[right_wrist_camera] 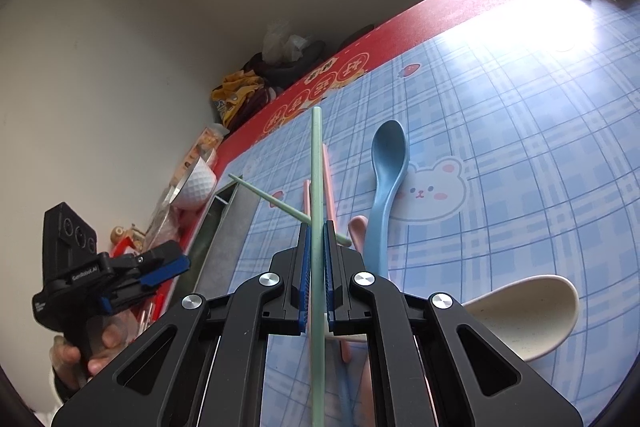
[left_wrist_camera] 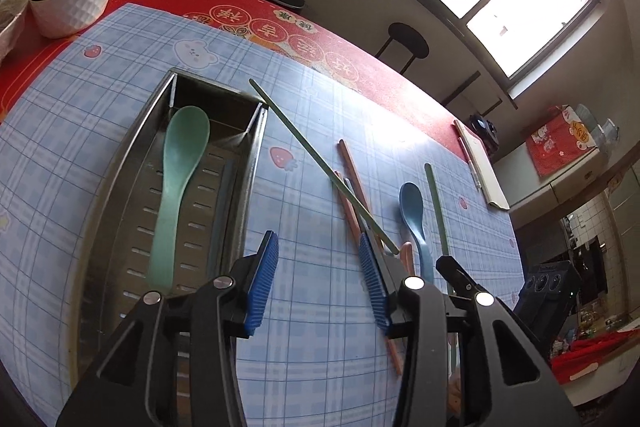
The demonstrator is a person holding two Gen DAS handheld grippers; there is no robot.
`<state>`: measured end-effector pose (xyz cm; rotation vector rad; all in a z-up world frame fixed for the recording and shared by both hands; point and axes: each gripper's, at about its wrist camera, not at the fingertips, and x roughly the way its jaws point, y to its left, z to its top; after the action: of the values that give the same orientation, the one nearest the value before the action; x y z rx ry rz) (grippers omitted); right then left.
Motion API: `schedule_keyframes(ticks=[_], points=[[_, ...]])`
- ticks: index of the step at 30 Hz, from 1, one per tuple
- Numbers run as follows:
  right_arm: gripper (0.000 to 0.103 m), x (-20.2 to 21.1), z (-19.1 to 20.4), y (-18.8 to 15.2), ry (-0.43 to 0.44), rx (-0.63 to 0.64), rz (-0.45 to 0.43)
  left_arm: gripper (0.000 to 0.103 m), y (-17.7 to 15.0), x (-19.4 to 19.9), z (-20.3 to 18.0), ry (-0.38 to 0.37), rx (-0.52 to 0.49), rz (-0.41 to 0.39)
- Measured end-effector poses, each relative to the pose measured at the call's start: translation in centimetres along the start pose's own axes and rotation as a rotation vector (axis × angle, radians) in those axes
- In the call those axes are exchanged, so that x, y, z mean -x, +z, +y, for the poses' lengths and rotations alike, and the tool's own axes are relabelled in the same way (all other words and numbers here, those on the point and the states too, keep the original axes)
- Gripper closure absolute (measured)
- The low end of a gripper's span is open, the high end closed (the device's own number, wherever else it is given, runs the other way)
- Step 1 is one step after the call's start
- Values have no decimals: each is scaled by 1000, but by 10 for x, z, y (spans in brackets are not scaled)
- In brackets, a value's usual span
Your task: Organize utensils
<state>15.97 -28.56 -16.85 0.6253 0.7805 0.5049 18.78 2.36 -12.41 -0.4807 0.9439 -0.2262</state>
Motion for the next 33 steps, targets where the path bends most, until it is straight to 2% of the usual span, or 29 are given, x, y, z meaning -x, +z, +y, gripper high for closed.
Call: schedule_keyframes(ticks=[4, 9, 13, 18, 22, 26, 33], points=[[97, 7, -5, 1, 0, -15, -14, 57, 17, -31, -8, 14, 72, 33], [97, 13, -11, 3, 4, -44, -27, 58, 34, -65, -14, 51, 122, 55], [97, 16, -12, 3, 17, -57, -30, 61, 46, -84, -16, 44, 150, 67], [97, 19, -12, 3, 27, -54, -26, 68, 62, -106, -19, 75, 181, 75], [97, 21, -11, 4, 35, -61, -27, 73, 67, -122, -20, 105, 170, 92], [97, 23, -11, 5, 41, -68, -24, 87, 68, -134, -24, 124, 142, 98], [97, 28, -14, 7, 48, -73, -30, 88, 74, -145, -34, 168, 86, 89]])
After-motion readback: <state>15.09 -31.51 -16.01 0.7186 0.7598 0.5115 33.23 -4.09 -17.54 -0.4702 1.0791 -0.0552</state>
